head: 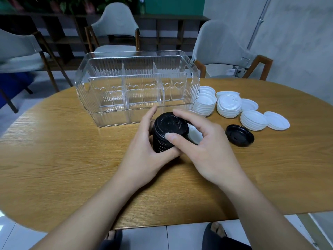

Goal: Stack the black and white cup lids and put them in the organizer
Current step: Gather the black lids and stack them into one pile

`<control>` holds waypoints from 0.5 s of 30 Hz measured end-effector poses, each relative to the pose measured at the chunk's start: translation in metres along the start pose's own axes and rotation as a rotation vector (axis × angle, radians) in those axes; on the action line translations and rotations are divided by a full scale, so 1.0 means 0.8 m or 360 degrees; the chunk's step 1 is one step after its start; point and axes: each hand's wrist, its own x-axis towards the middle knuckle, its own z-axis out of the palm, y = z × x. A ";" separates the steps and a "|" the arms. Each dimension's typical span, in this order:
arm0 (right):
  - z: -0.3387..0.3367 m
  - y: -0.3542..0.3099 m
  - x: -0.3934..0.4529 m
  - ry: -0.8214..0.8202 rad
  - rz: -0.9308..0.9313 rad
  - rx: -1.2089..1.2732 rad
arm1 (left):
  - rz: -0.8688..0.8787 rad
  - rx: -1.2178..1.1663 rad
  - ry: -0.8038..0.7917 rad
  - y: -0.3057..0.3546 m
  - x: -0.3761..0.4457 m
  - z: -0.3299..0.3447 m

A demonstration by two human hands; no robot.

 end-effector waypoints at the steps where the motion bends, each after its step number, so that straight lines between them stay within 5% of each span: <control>1: -0.001 0.001 0.000 -0.0018 0.0000 0.0002 | -0.0005 0.0007 0.0000 0.000 0.000 0.000; 15: -0.026 0.012 0.014 -0.0345 -0.0080 0.0014 | -0.0060 0.0057 -0.0052 0.003 0.003 -0.005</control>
